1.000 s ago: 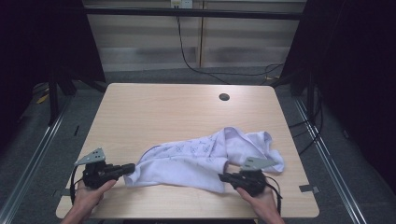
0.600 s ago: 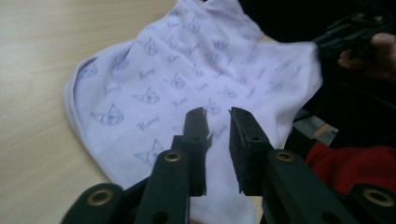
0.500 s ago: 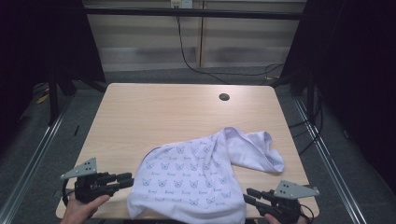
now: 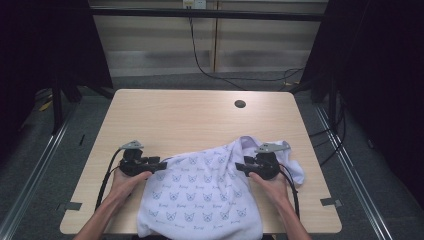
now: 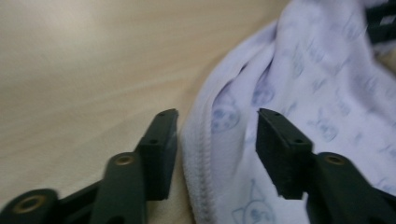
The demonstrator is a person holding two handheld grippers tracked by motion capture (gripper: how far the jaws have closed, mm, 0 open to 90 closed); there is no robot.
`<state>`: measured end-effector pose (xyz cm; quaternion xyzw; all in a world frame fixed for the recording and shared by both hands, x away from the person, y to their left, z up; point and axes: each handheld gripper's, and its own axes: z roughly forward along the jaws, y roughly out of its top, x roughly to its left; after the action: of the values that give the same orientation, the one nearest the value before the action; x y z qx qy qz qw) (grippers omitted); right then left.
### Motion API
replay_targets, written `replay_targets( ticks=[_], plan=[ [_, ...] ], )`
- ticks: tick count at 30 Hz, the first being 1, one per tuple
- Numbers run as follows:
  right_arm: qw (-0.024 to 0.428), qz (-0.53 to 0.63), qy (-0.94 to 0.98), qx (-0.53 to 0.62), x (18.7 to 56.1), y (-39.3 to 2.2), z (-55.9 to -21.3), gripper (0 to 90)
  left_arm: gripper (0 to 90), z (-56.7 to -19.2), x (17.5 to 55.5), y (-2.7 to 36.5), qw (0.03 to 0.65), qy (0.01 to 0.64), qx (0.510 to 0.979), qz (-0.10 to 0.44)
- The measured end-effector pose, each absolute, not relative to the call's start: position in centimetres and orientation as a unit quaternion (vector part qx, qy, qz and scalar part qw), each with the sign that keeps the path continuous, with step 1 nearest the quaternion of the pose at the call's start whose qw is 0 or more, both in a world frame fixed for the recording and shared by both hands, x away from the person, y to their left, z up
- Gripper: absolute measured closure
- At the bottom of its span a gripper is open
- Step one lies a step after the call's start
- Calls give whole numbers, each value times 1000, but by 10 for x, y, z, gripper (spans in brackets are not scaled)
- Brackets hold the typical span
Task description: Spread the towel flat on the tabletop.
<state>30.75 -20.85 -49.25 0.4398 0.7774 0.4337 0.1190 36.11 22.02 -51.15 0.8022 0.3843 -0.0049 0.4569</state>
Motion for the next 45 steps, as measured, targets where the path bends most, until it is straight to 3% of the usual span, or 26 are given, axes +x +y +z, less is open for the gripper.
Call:
replay_targets(
  ticks=[1,2,3,4,5,10,16,18,20,23,28,36,37,41,45],
  plan=[
    [119,434,777,440,307,-208,-492,586,584,-512,362,219,450,384,806,7],
    [114,433,780,437,306,-205,-496,778,788,-511,359,219,447,377,811,-14],
    [114,433,780,437,306,-205,-496,778,838,-511,359,219,447,377,811,-14],
    [109,439,784,426,294,-204,-492,861,848,-505,347,222,445,362,819,-7],
    [105,444,785,418,286,-206,-488,867,851,-501,340,225,454,354,818,-14],
    [103,455,791,396,233,-220,-469,872,855,-484,297,243,492,320,809,-37],
    [78,466,788,396,173,-230,-470,863,846,-485,247,249,492,286,818,-84],
    [64,445,803,392,149,-228,-473,771,796,-486,234,250,489,260,826,-101],
    [69,440,803,396,145,-231,-473,663,688,-484,240,246,497,268,819,-98],
    [92,451,787,411,154,-239,-466,593,629,-482,259,232,500,275,817,-89],
    [104,464,772,421,194,-243,-463,547,629,-481,287,186,493,265,824,-90],
    [136,391,799,435,242,-231,-489,491,580,-487,288,131,476,227,843,-109],
    [135,388,799,440,244,-228,-492,521,570,-488,288,130,470,226,846,-107],
    [130,384,812,420,261,-214,-500,830,535,-490,289,129,468,229,846,-115],
    [122,421,799,412,285,-193,-492,863,503,-491,291,131,467,237,844,-113]
  ],
)
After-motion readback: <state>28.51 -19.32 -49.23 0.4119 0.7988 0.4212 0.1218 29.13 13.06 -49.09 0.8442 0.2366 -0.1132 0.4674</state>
